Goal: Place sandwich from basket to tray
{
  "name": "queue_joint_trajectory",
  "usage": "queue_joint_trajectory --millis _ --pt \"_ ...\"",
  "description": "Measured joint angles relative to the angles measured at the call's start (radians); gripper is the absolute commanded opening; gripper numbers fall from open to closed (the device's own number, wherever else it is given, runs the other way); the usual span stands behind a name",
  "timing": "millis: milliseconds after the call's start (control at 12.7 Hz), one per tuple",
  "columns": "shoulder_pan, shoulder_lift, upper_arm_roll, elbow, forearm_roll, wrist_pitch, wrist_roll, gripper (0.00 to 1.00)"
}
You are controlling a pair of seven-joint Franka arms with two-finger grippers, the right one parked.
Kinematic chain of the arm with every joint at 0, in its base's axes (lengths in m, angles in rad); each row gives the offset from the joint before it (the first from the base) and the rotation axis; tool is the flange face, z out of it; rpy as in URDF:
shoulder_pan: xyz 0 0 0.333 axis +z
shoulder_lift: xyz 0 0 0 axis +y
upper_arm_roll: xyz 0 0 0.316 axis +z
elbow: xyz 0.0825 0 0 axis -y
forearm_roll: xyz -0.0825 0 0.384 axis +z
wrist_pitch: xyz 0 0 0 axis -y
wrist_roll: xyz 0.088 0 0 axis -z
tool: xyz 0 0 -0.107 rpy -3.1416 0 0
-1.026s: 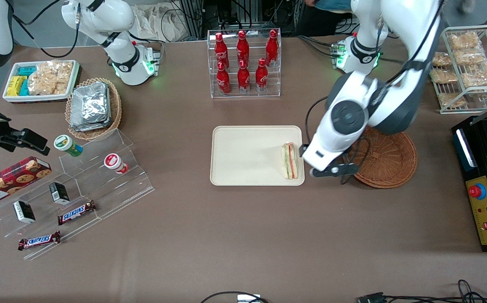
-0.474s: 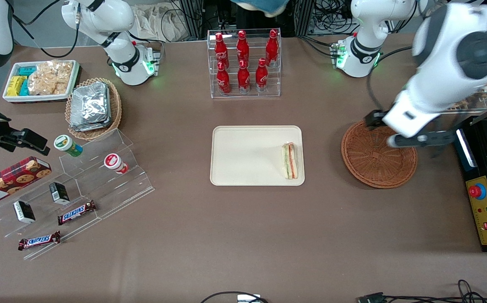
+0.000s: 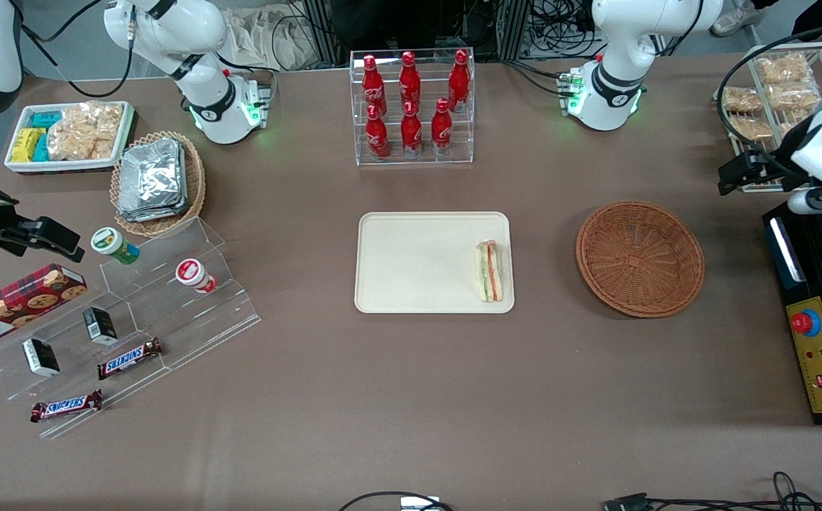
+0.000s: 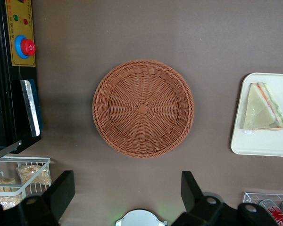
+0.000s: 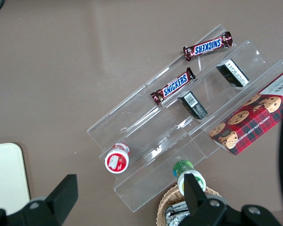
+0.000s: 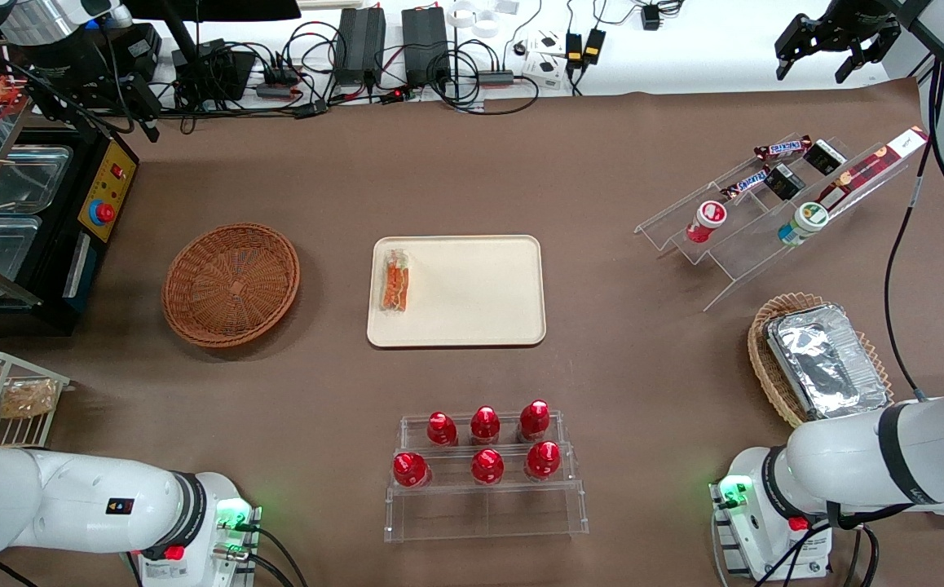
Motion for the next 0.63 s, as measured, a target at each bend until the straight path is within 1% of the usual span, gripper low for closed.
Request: queue_joint_trajectory --millis 79,237,316,395,632 --pt "0.012 0.001 -0.018 0.000 0.000 0.001 -0.001 1.00" --pt "0.093 0.003 -0.137 0.013 -0.001 0.003 -0.024 1.00" --pt "0.114 0.004 -0.176 0.025 -0.001 0.004 -0.045 1.00" --pt "0.118 0.004 -0.192 0.037 -0.001 0.003 -0.057 1.00" --pt "0.113 0.004 -0.195 0.055 -0.001 -0.014 -0.066 1.00"
